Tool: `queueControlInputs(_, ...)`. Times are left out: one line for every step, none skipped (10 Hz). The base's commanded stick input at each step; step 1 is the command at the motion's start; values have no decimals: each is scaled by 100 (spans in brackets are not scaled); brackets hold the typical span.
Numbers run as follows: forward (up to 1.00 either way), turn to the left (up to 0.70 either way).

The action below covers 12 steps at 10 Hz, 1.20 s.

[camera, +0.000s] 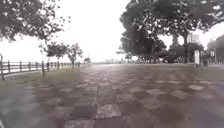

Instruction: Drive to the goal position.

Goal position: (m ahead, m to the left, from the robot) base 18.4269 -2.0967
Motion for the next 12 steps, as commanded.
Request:
queueControlInputs(70,0)
queueControlInputs(70,0)
queueControlInputs(70,0)
queueControlInputs(70,0)
queueControlInputs(70,0)
queueControlInputs(70,0)
queueControlInputs(70,0)
queueControlInputs(70,0)
queueControlInputs(70,0)
queueControlInputs(70,0)
queueControlInputs(70,0)
queueControlInputs(70,0)
